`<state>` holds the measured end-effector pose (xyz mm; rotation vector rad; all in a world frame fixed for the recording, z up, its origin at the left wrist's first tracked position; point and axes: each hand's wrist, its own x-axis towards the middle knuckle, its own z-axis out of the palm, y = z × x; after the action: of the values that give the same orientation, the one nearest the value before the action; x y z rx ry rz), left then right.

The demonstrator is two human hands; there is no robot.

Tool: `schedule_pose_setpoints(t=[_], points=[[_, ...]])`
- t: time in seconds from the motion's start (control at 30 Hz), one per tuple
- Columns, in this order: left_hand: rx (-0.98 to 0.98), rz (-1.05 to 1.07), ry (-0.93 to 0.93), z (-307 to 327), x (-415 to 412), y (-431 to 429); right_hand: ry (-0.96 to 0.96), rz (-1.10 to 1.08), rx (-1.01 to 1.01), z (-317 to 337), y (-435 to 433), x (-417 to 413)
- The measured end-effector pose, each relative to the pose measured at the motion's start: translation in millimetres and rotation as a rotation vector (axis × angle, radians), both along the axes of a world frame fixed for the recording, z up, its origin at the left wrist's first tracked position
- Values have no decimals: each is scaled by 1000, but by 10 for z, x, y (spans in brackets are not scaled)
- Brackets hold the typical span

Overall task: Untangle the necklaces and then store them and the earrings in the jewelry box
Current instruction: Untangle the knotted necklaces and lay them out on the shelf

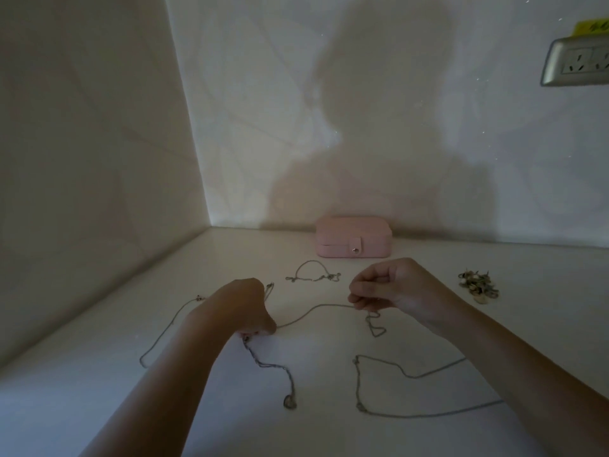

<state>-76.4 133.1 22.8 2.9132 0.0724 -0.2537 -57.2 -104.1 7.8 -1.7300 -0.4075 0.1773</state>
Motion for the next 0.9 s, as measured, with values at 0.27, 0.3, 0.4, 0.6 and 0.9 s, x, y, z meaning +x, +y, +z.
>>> schedule_pose_setpoints(t=[0.27, 0.3, 0.4, 0.6, 0.9], points=[[-637, -146, -27, 182, -56, -130, 18, 83, 76, 71, 108, -81], [-774, -162, 20, 210, -90, -156, 40, 107, 74, 61, 114, -93], [-1009, -258, 73, 266, -170, -217, 75, 171, 68, 37, 129, -120], [-1059, -339, 61, 254, -168, -225, 34, 302, -34, 58, 92, -133], [-1143, -266, 1, 169, -124, -297, 71, 374, -140, 42, 87, -129]])
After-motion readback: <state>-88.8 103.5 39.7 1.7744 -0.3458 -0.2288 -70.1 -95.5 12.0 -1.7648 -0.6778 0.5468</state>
